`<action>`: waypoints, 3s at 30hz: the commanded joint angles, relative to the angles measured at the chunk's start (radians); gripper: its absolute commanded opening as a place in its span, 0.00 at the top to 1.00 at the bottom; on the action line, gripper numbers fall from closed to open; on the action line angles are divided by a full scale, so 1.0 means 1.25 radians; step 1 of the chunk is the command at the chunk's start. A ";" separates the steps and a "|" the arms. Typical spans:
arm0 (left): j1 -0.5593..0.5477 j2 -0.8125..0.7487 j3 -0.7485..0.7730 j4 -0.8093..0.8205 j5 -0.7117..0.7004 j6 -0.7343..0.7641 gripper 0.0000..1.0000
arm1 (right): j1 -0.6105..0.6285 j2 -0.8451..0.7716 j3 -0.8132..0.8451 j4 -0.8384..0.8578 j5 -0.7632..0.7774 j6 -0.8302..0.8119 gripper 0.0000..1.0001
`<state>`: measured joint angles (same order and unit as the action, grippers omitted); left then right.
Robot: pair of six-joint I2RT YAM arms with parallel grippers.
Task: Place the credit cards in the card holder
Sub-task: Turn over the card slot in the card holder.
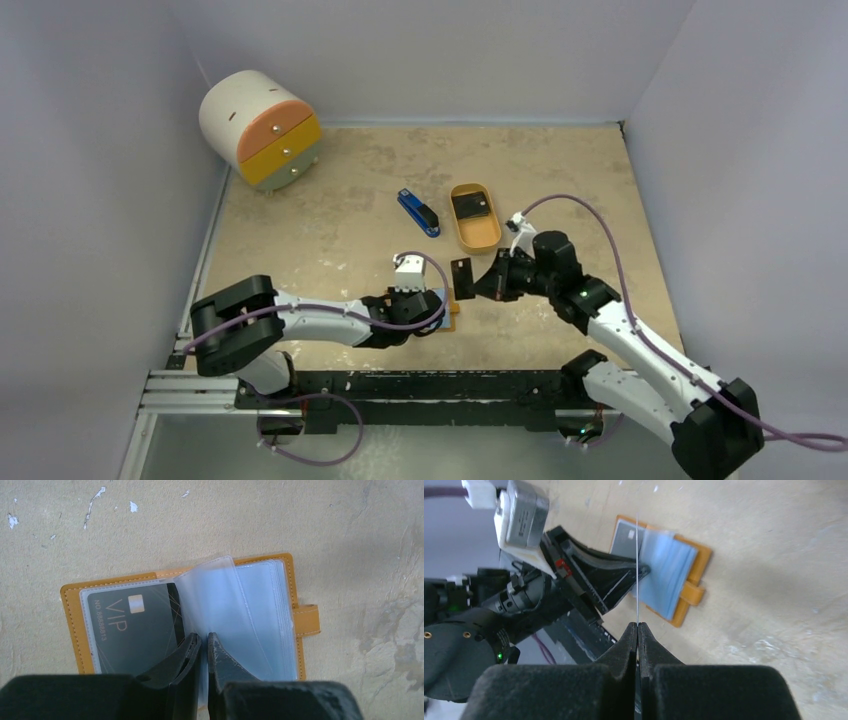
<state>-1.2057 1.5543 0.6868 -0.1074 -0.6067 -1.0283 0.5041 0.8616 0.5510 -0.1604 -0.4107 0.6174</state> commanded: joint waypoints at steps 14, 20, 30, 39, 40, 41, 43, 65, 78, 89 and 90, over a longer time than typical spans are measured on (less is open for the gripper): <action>-0.005 -0.025 -0.042 -0.033 0.026 -0.027 0.92 | 0.069 0.258 0.003 0.155 -0.082 0.063 1.00; -0.005 -0.029 -0.041 -0.032 0.025 -0.027 0.92 | 0.069 0.329 -0.003 0.190 -0.096 0.092 1.00; -0.005 -0.029 -0.040 -0.034 0.023 -0.025 0.92 | 0.069 0.344 -0.005 0.152 -0.074 0.093 1.00; -0.005 -0.029 -0.038 -0.036 0.023 -0.027 0.92 | 0.069 0.356 -0.010 0.118 -0.067 0.075 1.00; -0.005 -0.029 -0.039 -0.036 0.022 -0.027 0.92 | 0.070 0.363 -0.011 0.122 -0.070 0.076 1.00; -0.005 -0.029 -0.038 -0.036 0.023 -0.027 0.92 | 0.069 0.369 -0.010 0.124 -0.076 0.077 1.00; -0.005 -0.029 -0.038 -0.037 0.022 -0.027 0.92 | 0.069 0.379 -0.012 0.148 -0.090 0.082 1.00; -0.005 -0.135 0.006 -0.101 0.013 -0.023 0.67 | 0.087 0.420 0.005 0.224 -0.175 0.099 1.00; -0.005 -0.262 -0.031 -0.151 -0.038 -0.057 0.62 | 0.142 0.420 0.055 0.234 -0.173 0.112 1.00; 0.000 -0.345 -0.114 -0.071 0.005 -0.075 0.56 | 0.193 0.490 0.083 0.274 -0.154 0.134 1.00; 0.000 -0.345 -0.116 -0.072 0.006 -0.077 0.56 | 0.195 0.494 0.083 0.277 -0.153 0.136 1.00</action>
<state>-1.2068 1.1408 0.5571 -0.2409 -0.6022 -1.0996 0.7357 1.4624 0.6151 0.1452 -0.5953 0.7708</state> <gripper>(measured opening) 0.437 0.005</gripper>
